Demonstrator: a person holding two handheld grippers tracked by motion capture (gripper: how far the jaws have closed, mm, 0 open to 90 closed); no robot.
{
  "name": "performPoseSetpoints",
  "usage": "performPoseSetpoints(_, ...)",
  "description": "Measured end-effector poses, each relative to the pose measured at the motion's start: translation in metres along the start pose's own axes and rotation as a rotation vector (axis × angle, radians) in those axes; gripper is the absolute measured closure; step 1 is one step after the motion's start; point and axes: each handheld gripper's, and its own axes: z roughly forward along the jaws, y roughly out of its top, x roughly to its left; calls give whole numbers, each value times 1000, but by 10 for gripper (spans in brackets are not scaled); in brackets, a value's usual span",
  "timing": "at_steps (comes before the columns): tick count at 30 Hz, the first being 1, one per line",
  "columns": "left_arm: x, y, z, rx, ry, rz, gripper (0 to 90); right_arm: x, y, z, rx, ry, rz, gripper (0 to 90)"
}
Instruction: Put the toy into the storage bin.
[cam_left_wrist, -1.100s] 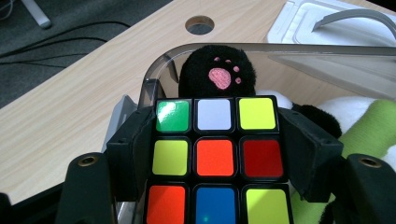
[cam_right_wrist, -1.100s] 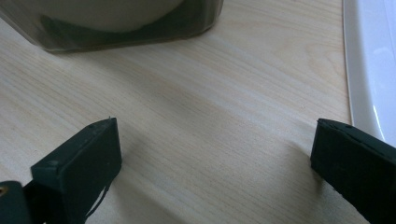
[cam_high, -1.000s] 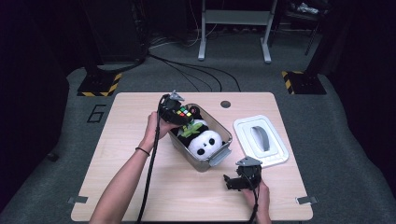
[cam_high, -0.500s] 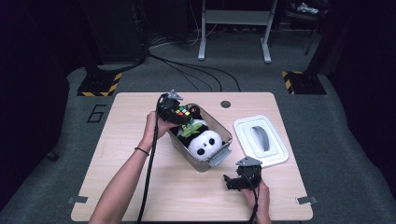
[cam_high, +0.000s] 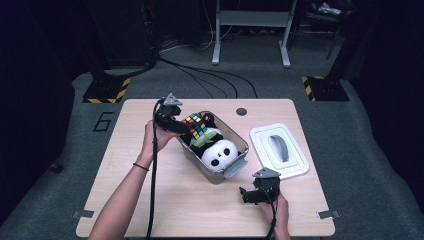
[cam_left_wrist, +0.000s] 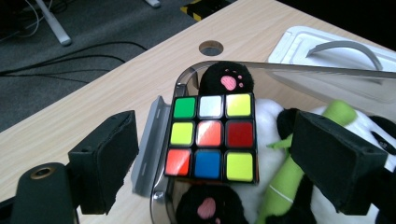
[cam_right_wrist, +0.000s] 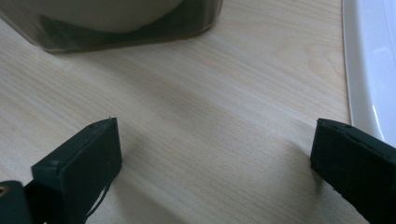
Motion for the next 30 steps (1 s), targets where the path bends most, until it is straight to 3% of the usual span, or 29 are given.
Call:
performPoseSetpoints(11, 2, -21, -29, 18, 32, 21, 77, 0, 0, 0, -1, 2, 2, 13)
performPoseSetpoints(17, 2, -41, -43, 28, 66, 39, 44, 0, 0, 0, 0, 0, 0, 13)
performPoseSetpoints(19, 1, -48, -45, 47, 97, 58, 35, 0, 0, 0, 0, 0, 1, 13)
performPoseSetpoints(21, 0, -57, -47, 56, 99, 58, 25, 0, 0, 0, 0, -1, 1, 14)
performPoseSetpoints(30, 3, -102, -39, 118, 95, 13, 11, 0, 0, 0, 0, -2, 2, 14)
